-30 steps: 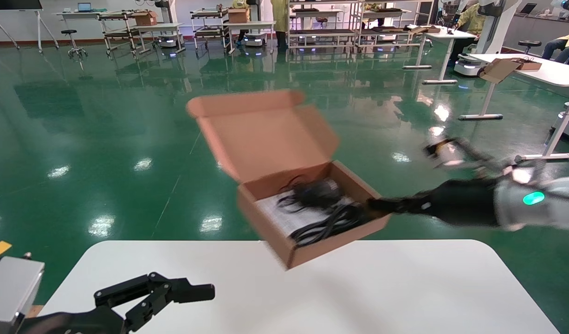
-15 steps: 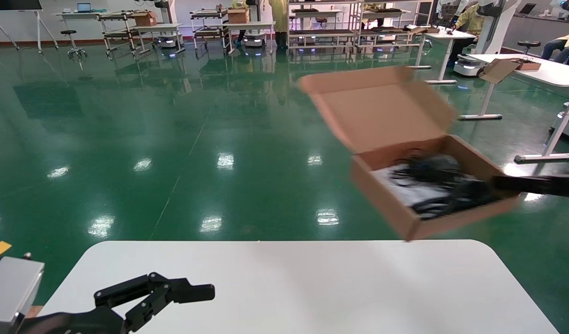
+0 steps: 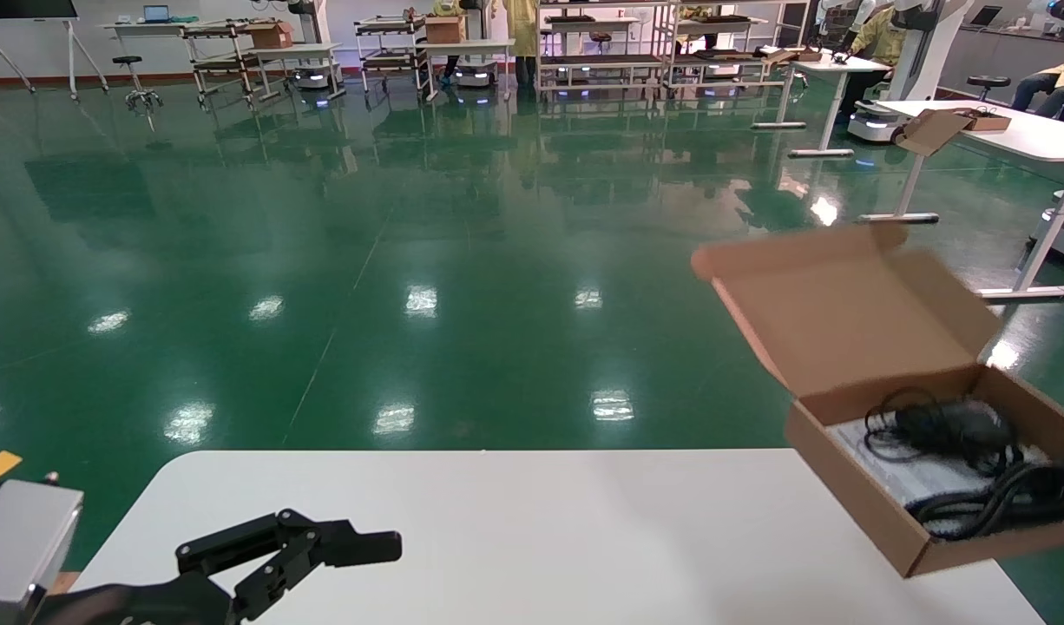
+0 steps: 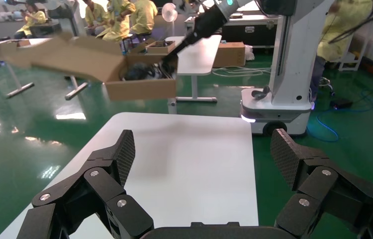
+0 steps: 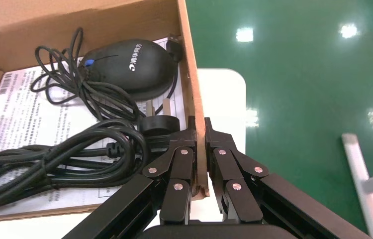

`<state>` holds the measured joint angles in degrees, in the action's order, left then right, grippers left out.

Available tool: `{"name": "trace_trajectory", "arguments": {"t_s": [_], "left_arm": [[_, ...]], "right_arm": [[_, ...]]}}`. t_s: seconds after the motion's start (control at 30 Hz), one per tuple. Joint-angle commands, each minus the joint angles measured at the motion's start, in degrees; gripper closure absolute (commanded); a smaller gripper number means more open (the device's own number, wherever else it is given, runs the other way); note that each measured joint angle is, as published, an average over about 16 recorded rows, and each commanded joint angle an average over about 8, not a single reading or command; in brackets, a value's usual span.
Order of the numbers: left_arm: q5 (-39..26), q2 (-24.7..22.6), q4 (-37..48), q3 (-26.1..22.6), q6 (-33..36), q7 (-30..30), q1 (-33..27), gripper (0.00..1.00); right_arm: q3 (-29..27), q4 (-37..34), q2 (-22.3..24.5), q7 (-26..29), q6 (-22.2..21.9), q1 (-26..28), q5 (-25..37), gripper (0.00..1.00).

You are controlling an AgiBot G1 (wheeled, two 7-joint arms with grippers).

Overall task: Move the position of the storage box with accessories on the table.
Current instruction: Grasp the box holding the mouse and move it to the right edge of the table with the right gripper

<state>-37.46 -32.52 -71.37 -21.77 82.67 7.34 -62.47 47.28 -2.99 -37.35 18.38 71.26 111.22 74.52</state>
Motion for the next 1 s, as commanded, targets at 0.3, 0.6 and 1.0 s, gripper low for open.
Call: {"name": "trace_trajectory", "arguments": {"t_s": [0.3, 0.6, 1.0], "left_arm": [[0.0, 0.0, 0.0, 0.0, 0.0, 0.0, 0.0, 0.00], [0.0, 0.0, 0.0, 0.0, 0.0, 0.0, 0.0, 0.00], [0.0, 0.0, 0.0, 0.0, 0.0, 0.0, 0.0, 0.00]], "right_arm": [[-6.1, -2.8, -2.4, -7.1, -8.1, -13.7, -8.4, 1.00], [-10.1, -1.6, -6.3, -11.1, -18.0, -23.4, -13.9, 1.00], [-10.7, 0.1, -9.2, -12.1, -33.3, -27.5, -15.2, 1.00]]}}
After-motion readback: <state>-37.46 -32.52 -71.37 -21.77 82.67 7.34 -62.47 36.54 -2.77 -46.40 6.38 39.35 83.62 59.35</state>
